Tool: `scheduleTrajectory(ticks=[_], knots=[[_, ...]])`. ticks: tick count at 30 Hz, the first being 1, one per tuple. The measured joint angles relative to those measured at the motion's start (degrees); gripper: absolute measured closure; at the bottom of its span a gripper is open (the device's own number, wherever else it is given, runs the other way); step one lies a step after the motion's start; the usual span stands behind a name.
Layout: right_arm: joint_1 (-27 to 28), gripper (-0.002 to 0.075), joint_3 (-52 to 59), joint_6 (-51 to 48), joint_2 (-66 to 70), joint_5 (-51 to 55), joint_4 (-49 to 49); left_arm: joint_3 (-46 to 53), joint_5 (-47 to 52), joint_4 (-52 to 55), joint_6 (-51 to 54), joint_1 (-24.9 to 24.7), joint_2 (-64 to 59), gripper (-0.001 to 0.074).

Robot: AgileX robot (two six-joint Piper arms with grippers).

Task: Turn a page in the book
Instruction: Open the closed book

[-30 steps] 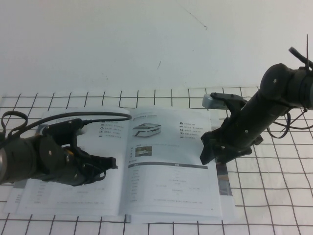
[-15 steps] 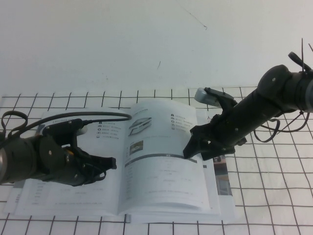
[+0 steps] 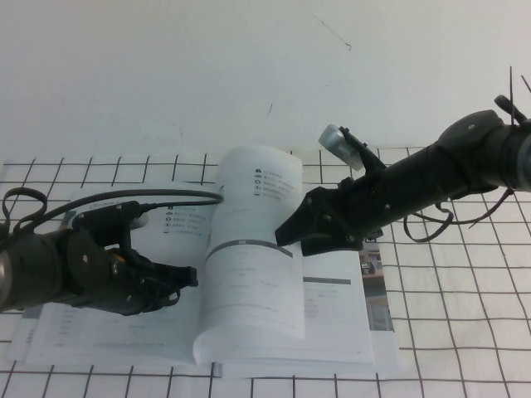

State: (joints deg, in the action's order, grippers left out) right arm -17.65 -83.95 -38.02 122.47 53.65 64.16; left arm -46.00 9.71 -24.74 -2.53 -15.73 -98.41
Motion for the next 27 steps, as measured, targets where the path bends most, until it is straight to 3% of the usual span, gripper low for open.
scheduleTrajectory(ticks=[8, 27], knots=[[-0.1, 0.0250, 0.0, -5.5, -4.5, 2.8, 9.2, 0.0, -0.4, 0.0, 0.1, 0.0, 0.0, 0.0738], [-0.1, 0.0250, 0.0, -7.7, -8.6, 5.2, 10.2, 0.0, -3.3, 0.0, 1.7, 0.0, 0.0, 0.0737]])
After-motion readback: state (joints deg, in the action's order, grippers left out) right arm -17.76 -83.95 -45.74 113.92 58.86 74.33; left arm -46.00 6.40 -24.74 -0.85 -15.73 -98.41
